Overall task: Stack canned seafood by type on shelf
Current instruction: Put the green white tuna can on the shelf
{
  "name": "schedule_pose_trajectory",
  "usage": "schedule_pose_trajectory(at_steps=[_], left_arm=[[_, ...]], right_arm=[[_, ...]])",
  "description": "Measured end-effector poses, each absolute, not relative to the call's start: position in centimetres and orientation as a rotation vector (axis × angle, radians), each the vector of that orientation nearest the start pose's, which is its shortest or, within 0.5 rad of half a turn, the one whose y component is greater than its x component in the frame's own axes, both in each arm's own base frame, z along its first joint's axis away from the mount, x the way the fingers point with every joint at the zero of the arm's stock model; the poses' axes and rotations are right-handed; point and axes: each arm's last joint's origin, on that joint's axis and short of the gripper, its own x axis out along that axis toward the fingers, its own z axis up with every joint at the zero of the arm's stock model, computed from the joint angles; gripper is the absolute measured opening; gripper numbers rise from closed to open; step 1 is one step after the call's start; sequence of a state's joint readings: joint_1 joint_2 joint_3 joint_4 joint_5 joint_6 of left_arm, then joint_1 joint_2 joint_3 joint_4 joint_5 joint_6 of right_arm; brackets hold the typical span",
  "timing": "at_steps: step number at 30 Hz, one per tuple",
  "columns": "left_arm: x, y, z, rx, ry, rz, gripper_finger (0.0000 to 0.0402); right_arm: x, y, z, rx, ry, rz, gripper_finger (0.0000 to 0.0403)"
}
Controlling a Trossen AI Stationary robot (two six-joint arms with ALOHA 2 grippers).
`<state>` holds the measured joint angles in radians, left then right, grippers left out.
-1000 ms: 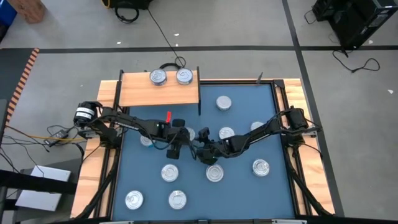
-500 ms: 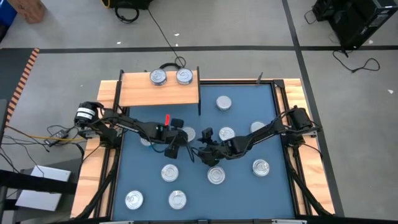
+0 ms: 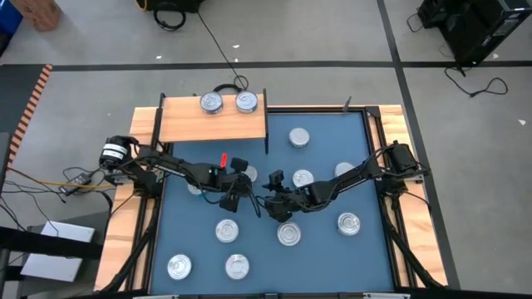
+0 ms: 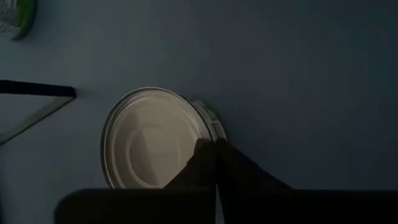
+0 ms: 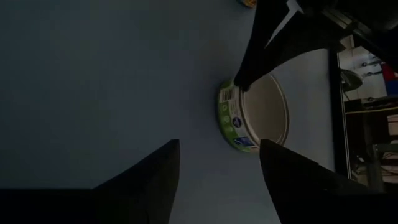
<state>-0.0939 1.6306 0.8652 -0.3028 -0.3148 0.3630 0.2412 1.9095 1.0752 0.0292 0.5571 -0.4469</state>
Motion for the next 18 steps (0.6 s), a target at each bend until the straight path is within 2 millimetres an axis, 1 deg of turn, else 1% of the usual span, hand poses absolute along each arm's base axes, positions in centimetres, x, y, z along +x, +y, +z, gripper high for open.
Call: schedule_pose_trajectory(at_steps=[4,8,11,18], left_arm=[[30.4,-2.1,16.3,0.452,1.057,-0.028,0.0002],[31.2,-2.0,17.3,0.352,1.024,-0.051,0.0001],[31.5,-2.1,17.9,0.298,1.007,-0.048,0.0001],[32.2,-2.1,18.9,0.238,0.977,-0.020,0.0001]], right_arm=[[37.3,7.6,14.5,-0.713,0.806,-0.139,0.0231],[37.2,7.5,14.3,-0.749,0.831,-0.128,0.0242],[37.2,7.5,14.3,-0.776,0.834,-0.120,0.0257],[37.6,7.3,14.6,-0.792,0.795,-0.145,0.0300]])
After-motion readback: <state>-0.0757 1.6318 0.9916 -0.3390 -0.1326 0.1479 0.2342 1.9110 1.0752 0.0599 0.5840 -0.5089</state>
